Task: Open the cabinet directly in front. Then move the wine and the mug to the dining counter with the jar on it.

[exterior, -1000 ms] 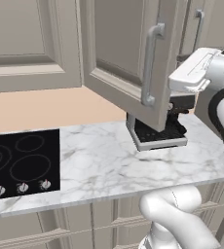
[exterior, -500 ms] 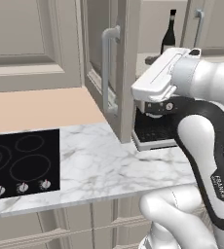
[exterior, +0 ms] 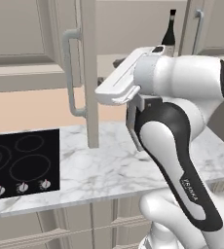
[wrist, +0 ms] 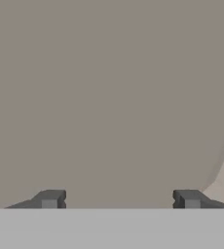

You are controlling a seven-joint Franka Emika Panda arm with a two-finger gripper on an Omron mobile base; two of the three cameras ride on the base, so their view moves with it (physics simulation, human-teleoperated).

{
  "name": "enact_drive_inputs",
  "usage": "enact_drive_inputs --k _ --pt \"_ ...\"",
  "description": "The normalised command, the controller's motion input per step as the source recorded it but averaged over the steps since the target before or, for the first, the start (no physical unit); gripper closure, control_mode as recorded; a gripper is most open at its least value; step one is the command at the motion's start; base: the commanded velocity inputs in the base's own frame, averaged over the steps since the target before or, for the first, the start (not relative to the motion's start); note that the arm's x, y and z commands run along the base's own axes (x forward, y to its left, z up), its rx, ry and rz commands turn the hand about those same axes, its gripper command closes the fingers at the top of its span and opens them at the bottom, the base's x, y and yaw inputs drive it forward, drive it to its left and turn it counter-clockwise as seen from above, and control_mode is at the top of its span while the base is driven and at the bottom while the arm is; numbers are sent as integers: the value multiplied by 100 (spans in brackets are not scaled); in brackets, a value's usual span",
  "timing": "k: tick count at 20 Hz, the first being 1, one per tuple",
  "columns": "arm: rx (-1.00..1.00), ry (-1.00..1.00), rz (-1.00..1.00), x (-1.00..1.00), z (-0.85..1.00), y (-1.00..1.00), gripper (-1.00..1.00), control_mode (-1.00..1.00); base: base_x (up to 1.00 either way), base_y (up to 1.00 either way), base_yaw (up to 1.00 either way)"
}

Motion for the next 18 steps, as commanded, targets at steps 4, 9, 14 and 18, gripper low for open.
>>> enact_drive_inputs --k 4,9,14,18 --pt "-1 0 -1 30 0 51 -100 -100 0 0 0" --pt "0 -1 -3 7 0 1 -100 -100 0 0 0" --pt "0 -11 -11 -31 0 -52 -100 -100 0 0 0" --pt "1 -18 -15 -39 1 -56 -100 -100 0 0 0"
